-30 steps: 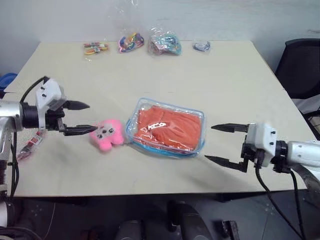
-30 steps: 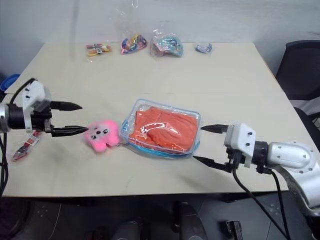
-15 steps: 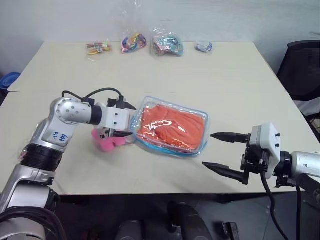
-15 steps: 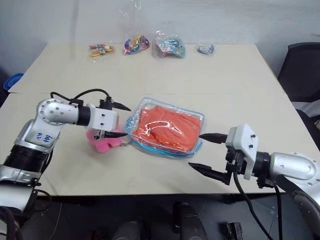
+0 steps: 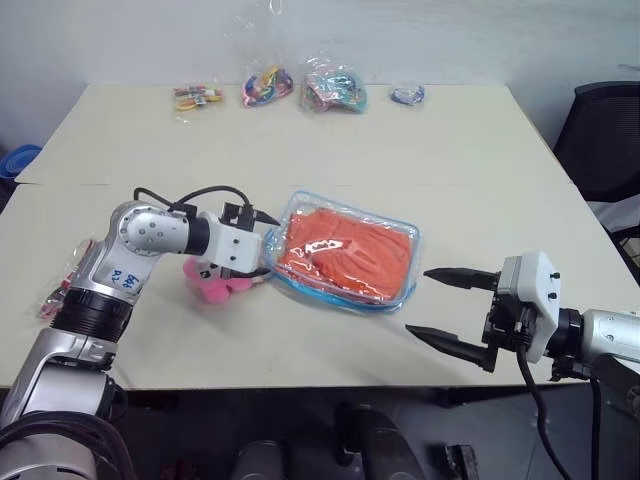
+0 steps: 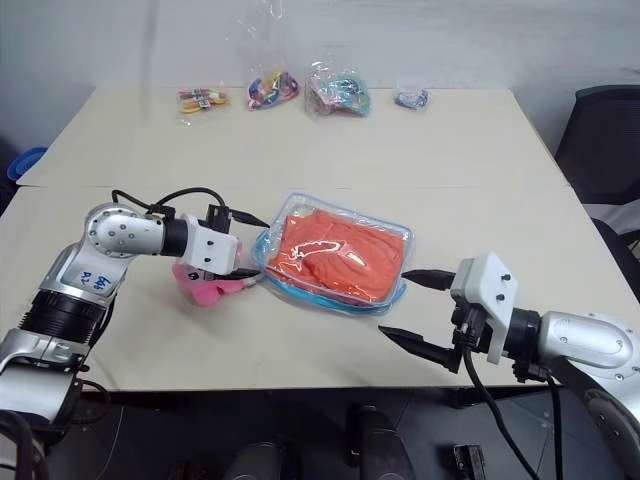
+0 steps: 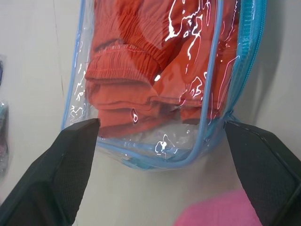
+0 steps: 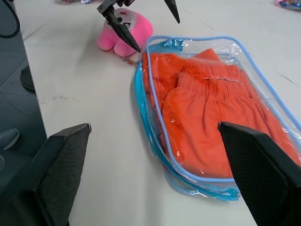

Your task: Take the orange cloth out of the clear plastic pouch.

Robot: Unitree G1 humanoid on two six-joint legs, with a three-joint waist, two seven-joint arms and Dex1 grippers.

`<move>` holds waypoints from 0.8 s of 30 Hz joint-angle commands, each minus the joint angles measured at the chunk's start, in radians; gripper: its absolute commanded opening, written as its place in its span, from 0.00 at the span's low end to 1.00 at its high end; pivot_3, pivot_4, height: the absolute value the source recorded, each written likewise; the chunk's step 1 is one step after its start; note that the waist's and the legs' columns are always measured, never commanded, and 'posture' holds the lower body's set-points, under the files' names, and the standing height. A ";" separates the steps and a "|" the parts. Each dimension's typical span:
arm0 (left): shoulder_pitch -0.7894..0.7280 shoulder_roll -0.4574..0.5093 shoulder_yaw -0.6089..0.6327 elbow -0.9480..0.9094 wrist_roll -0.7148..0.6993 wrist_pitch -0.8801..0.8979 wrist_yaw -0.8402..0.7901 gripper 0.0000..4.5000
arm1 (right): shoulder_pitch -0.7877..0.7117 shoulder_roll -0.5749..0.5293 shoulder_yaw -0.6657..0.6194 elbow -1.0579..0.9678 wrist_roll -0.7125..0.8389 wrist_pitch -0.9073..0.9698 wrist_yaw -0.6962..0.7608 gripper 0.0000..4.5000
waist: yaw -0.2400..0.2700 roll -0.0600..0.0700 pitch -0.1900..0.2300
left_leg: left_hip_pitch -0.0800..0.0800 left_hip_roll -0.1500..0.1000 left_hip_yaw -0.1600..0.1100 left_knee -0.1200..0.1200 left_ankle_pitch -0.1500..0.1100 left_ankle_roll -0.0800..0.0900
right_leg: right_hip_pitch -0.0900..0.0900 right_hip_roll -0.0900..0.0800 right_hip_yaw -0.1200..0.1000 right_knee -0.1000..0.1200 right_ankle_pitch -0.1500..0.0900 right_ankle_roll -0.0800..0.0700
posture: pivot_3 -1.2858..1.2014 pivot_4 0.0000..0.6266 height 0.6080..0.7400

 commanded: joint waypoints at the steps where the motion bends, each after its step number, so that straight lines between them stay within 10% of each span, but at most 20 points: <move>1: -0.015 -0.008 0.004 0.005 0.014 -0.017 0.018 1.00 | -0.001 0.007 -0.017 -0.033 -0.008 -0.018 0.006 1.00 | 0.001 0.000 0.000 | 0.000 0.000 0.000 0.000 0.000 0.000 | 0.000 0.000 0.000 0.000 0.000 0.000 | 0.52 0.24 1.00; 5: -0.013 -0.033 -0.001 0.023 0.028 -0.018 0.031 0.96 | 0.005 0.016 -0.006 -0.038 -0.021 -0.020 0.003 1.00 | 0.000 0.000 0.000 | 0.000 0.000 0.000 0.000 0.000 0.000 | 0.000 0.000 0.000 0.000 0.000 0.000 | 0.52 0.24 1.00; 13: 0.019 -0.083 0.032 -0.033 -0.059 0.126 -0.006 0.47 | 0.029 0.047 0.015 -0.059 -0.051 -0.017 -0.023 1.00 | -0.001 0.000 0.000 | 0.000 0.000 0.000 0.000 0.000 0.000 | 0.000 0.000 0.000 0.000 0.000 0.000 | 0.52 0.24 1.00; 19: 0.111 -0.114 0.065 -0.289 -0.208 0.548 -0.040 0.06 | 0.070 0.073 0.038 -0.093 -0.076 -0.019 -0.041 0.64 | -0.002 0.000 0.000 | 0.000 0.000 0.000 0.000 0.000 0.000 | 0.000 0.000 0.000 0.000 0.000 0.000 | 0.52 0.24 1.00; 24: 0.187 -0.148 0.078 -0.500 -0.289 0.828 0.009 0.05 | 0.036 0.107 0.156 -0.065 -0.214 -0.055 -0.095 0.24 | -0.006 0.000 0.000 | 0.001 0.000 -0.001 0.000 0.000 0.000 | 0.001 0.001 0.001 0.000 0.000 0.000 | 0.52 0.24 1.00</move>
